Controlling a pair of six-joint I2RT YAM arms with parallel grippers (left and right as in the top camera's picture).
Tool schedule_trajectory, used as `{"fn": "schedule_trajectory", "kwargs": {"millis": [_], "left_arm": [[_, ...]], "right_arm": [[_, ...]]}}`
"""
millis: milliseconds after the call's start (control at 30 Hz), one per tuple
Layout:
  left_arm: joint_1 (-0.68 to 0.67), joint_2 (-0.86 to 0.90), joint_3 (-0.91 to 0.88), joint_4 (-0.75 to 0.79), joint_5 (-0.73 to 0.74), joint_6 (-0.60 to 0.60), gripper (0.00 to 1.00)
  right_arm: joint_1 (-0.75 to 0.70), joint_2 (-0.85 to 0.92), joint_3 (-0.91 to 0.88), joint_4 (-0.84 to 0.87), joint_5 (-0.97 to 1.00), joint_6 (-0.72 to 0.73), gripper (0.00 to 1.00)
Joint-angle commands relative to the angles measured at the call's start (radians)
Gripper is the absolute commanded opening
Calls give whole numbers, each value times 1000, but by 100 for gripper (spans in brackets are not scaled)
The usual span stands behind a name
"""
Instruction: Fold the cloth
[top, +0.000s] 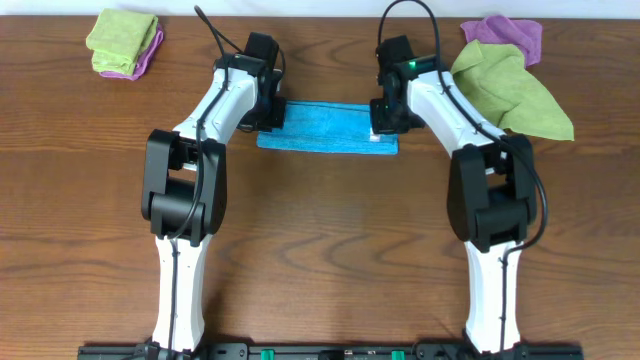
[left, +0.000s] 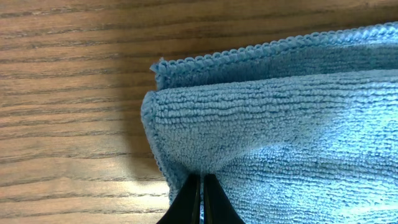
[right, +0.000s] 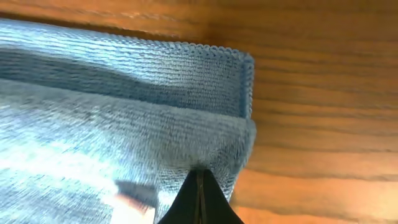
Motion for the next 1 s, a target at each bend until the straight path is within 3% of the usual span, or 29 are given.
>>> {"fn": "schedule_trajectory", "kwargs": {"millis": [0,100,167,233,433,567,667,767,967], "left_arm": [[1,56,-60,-23,-2,18,6],[1,56,-61,-38,-1,11,5],[0,56,-61,-52,0,-10,6],[0,56,-61,-58,1,-27,6],[-1,56,-61,-77,28,-42,6],[-1,56,-61,-72,57,-43,6],[-2,56,-61,-71,61,-48,6],[-5,56,-61,-70,61,-50,6],[-12,56,-61,-67,61,-58,6]], "right_arm": [[-13,-103,-3,-4,-21,12,4],[-32,-173,-3,-3,-21,0,42],[-62,-212,-3,-13,-47,-6,56],[-117,-231,-3,-30,-193,-68,65],[-298,-230,-42,-106,-600,-218,66],[-335,-229,-140,-97,-658,-277,75],[-337,-229,-245,7,-725,-267,81],[-333,-224,-366,198,-758,-193,95],[-329,-129,-408,344,-840,-99,91]]}}
